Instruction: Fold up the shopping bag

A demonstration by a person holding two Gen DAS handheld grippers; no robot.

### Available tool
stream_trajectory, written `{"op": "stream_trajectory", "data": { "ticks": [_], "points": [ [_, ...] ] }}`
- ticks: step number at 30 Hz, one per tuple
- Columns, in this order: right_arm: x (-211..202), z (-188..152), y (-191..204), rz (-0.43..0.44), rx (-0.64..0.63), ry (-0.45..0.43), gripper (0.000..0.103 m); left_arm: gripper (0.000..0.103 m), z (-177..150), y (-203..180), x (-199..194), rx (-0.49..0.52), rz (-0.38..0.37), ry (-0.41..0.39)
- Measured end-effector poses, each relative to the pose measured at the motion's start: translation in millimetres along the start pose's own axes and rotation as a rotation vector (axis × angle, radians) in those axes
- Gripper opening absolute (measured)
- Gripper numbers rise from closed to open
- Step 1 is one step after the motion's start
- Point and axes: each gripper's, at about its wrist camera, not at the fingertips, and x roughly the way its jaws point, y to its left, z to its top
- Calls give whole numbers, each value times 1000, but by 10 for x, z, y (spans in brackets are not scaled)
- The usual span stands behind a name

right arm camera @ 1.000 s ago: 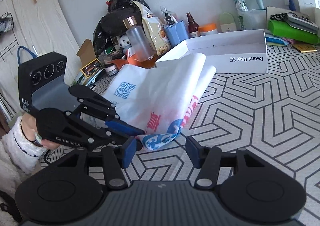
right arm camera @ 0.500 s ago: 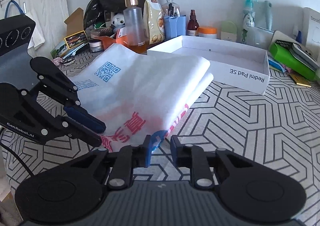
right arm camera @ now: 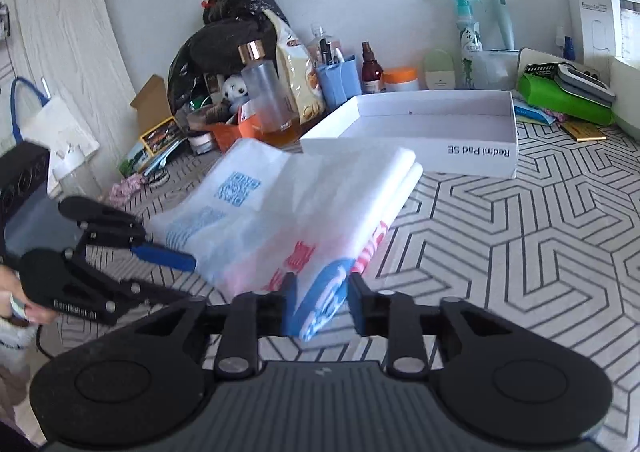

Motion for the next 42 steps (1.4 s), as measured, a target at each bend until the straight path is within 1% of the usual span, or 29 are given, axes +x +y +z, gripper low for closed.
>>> {"op": "stream_trajectory", "data": {
  "ticks": [1,2,3,4,5,6,7,9,11,13,15,16,17,18,19,20,22,24,27,30,36,39,41,42],
  "points": [
    [73,119,-40,0,-8,21,58,41,8,-2,1,0,2,-4],
    [188,219,-89,-11,-27,45,75,42,23,-1,8,0,4,-8],
    [303,317,-141,-24,-44,65,79,44,37,0,17,3,5,-12],
    [406,393,-216,-44,-55,57,79,47,51,3,31,7,6,-15],
    [469,422,-273,-50,-51,53,78,48,66,7,52,12,11,-16],
    [635,508,-415,-52,-30,57,78,49,75,13,66,13,18,-14],
    [717,559,-508,-39,2,51,78,49,79,21,77,13,25,-12],
    [878,606,-641,29,33,62,78,50,83,47,96,17,34,-6],
    [1019,636,-693,71,34,75,78,51,66,92,104,3,42,2],
    [1152,629,-676,82,9,85,78,52,37,144,116,-24,46,13],
    [1258,615,-645,67,-15,103,70,53,-3,203,127,-60,45,24],
    [1287,583,-586,54,-56,92,63,53,-22,230,126,-78,47,29],
    [1290,550,-547,41,-89,90,50,53,-42,256,123,-95,50,35],
    [1288,517,-509,28,-119,89,46,53,-62,275,118,-106,57,42],
    [1256,484,-484,14,-124,89,37,55,-80,288,112,-113,66,48],
    [1223,451,-459,0,-128,89,31,56,-100,298,107,-120,75,55],
    [1114,379,-426,-22,-110,94,26,59,-128,306,98,-127,88,65],
    [983,281,-425,-37,-56,102,25,61,-160,296,91,-134,97,74],
    [695,53,-367,-61,-14,85,23,65,-196,246,101,-129,113,82],
    [395,-199,-325,-76,29,54,22,66,-183,192,108,-102,120,82],
    [-167,-682,-262,-32,88,16,21,67,-104,41,169,-22,103,83],
    [-345,-811,-240,0,110,17,21,67,-47,-38,222,21,85,78],
    [-501,-911,-209,39,138,17,21,67,6,-86,273,45,66,74],
    [-553,-946,-178,37,139,9,21,67,32,-107,297,56,55,72]
  ]
}}
